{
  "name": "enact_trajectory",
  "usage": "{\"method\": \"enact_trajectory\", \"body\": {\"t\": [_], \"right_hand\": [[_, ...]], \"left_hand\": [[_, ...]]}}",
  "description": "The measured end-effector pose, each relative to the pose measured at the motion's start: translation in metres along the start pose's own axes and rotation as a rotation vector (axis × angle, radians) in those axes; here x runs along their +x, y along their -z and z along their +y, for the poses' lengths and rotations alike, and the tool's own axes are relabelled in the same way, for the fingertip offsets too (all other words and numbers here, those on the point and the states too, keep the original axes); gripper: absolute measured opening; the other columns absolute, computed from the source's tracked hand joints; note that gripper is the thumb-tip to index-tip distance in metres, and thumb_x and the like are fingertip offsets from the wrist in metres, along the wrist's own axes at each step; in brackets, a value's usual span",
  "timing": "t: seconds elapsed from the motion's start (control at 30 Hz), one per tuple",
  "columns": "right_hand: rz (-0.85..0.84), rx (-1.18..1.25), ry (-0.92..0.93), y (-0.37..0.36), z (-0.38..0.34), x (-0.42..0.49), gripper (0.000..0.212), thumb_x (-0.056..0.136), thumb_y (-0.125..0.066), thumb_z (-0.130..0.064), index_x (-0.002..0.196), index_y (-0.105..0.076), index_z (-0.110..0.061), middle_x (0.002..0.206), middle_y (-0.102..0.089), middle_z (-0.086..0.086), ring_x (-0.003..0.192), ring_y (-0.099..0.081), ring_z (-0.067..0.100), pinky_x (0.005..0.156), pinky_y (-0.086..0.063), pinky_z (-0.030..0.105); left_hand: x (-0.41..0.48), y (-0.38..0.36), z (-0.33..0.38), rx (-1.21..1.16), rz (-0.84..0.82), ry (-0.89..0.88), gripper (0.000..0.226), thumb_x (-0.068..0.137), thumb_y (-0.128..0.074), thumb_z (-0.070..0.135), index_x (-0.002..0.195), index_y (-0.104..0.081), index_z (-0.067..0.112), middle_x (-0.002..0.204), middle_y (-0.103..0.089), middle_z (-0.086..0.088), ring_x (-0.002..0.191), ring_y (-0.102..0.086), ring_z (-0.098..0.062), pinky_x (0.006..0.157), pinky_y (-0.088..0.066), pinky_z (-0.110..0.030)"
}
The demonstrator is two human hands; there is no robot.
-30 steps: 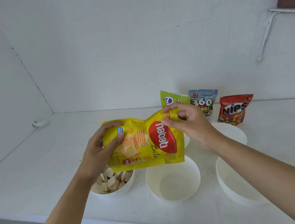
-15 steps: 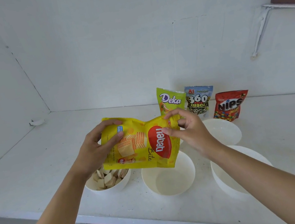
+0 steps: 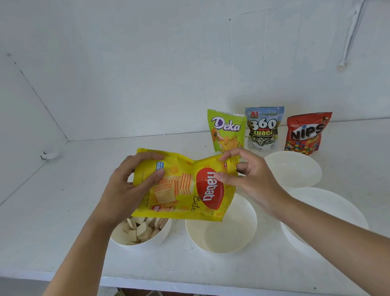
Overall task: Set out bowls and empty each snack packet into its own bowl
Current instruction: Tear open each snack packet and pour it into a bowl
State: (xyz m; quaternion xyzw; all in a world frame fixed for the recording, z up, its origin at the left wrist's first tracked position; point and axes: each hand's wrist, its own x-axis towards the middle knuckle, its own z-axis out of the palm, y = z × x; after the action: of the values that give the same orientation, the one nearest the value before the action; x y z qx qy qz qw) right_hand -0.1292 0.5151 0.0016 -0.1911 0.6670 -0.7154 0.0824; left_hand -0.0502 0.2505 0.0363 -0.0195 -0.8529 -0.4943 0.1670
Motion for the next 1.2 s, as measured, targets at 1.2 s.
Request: {"method": "enact_trajectory", "body": {"t": [1.2], "right_hand": [[0.024,-0.079,0.111,-0.008,-0.011,0.004,0.030,0.083,-0.079,-0.016,0.103,-0.057,-0.013,0.084,-0.071,0.026,0.085,-0.074,0.031,0.075,-0.056,0.063]], "left_hand": [[0.002,0.012,0.015,-0.124,0.057,-0.031,0.026,0.089,-0.070,0.024,0.115,-0.070,0.025,0.122,-0.066,0.002,0.106,-0.068,-0.022,0.086,-0.058,-0.047]]}}
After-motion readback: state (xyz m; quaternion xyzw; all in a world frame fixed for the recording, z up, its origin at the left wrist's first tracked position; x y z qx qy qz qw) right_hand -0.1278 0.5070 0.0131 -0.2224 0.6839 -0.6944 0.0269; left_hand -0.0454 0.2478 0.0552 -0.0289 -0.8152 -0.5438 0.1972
